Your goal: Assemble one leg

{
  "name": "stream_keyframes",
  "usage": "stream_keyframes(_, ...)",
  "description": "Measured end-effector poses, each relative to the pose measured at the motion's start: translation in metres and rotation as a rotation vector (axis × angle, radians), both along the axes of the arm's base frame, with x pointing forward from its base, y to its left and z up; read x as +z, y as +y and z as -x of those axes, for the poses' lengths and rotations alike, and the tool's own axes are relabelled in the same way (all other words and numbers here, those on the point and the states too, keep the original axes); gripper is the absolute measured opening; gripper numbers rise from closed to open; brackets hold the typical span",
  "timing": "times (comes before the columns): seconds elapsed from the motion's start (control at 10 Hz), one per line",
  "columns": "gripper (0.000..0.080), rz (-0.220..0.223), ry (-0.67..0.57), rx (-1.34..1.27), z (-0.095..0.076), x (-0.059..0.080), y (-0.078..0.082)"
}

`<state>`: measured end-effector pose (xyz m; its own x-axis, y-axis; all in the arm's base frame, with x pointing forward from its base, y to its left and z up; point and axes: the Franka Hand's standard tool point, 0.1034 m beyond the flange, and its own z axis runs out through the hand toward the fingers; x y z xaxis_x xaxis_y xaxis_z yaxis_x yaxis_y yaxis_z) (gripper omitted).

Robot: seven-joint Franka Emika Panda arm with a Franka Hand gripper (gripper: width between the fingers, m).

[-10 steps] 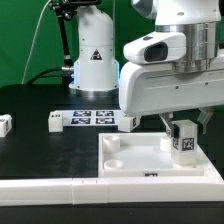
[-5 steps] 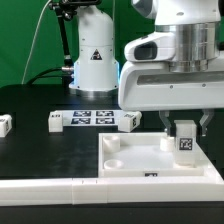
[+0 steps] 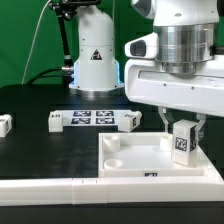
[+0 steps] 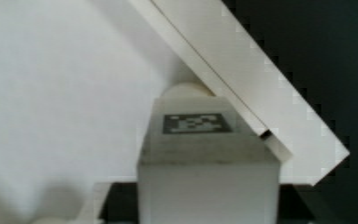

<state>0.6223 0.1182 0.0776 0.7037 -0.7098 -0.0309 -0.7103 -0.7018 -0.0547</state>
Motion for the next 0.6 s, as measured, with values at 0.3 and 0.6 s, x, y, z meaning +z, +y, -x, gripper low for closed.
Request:
stream_keyframes(0.3,0.0292,-0.006,0.005,-0.081,0.0002,-0.0003,-0.0003)
stream_keyframes(0.6,0.0551,-0.002,0.000,-0.004,0.0003,-0.0002,0.0012)
